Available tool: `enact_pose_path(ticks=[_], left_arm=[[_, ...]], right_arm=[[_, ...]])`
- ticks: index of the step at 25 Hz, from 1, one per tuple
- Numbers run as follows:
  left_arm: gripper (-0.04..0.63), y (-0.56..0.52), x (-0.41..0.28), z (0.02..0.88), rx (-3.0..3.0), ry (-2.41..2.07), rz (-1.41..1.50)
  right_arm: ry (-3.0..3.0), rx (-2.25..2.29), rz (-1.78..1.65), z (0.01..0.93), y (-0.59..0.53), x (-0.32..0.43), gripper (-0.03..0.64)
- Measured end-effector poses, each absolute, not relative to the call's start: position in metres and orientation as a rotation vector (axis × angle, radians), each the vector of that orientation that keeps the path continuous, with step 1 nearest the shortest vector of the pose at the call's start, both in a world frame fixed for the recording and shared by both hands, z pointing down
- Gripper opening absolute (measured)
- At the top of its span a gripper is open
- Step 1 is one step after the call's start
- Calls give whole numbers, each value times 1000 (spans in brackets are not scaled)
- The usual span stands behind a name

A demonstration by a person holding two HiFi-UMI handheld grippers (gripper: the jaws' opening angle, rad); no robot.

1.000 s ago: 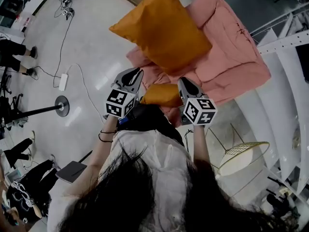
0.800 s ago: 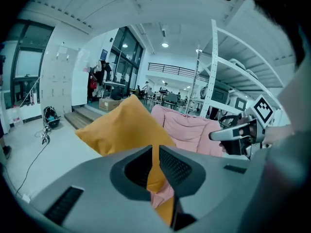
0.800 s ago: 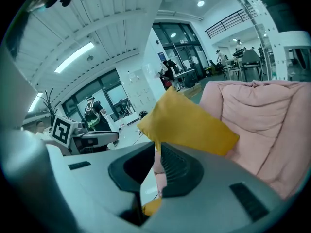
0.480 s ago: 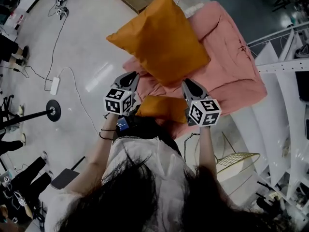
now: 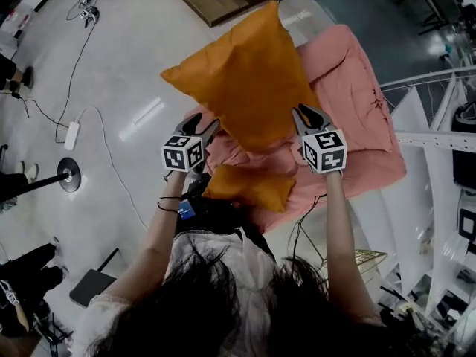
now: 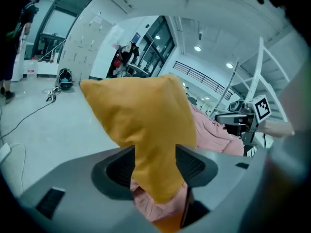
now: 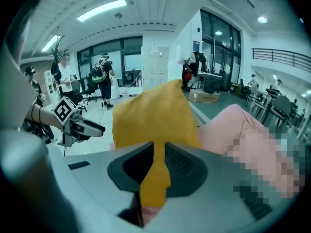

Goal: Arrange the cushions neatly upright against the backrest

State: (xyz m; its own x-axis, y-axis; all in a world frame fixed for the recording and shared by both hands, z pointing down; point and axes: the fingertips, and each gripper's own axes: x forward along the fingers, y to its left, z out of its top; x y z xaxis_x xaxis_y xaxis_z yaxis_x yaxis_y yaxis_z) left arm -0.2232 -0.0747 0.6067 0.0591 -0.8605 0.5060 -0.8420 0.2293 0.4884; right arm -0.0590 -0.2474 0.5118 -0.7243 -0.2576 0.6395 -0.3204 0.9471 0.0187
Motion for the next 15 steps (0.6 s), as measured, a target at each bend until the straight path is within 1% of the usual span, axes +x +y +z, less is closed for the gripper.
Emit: enact_pose_path(ticks=[1, 2, 3, 4, 7, 10, 15], left_arm=[[253, -76, -227, 612, 1562, -1752, -56], [256, -77, -231, 618, 1543, -1751, -79], [259, -79, -233, 623, 1529, -1744, -99], [266, -81, -234, 628, 1523, -1730, -113], [285, -85, -233, 641, 1528, -1675, -132], [295, -90, -234, 648, 1520, -1649, -163], [302, -109, -232, 645, 1522, -1621, -335]], right_arm=[[-2398, 393, 93, 515, -257, -64, 62], [-2379, 375, 70, 519, -265, -69, 96], [-2361, 351, 52, 524, -274, -74, 184], [-2343, 324, 35, 528, -282, -78, 232], [-2296, 265, -23, 537, -313, -93, 250], [-2268, 247, -11, 539, -344, -112, 262], [-2233, 156, 60, 556, -357, -137, 264]])
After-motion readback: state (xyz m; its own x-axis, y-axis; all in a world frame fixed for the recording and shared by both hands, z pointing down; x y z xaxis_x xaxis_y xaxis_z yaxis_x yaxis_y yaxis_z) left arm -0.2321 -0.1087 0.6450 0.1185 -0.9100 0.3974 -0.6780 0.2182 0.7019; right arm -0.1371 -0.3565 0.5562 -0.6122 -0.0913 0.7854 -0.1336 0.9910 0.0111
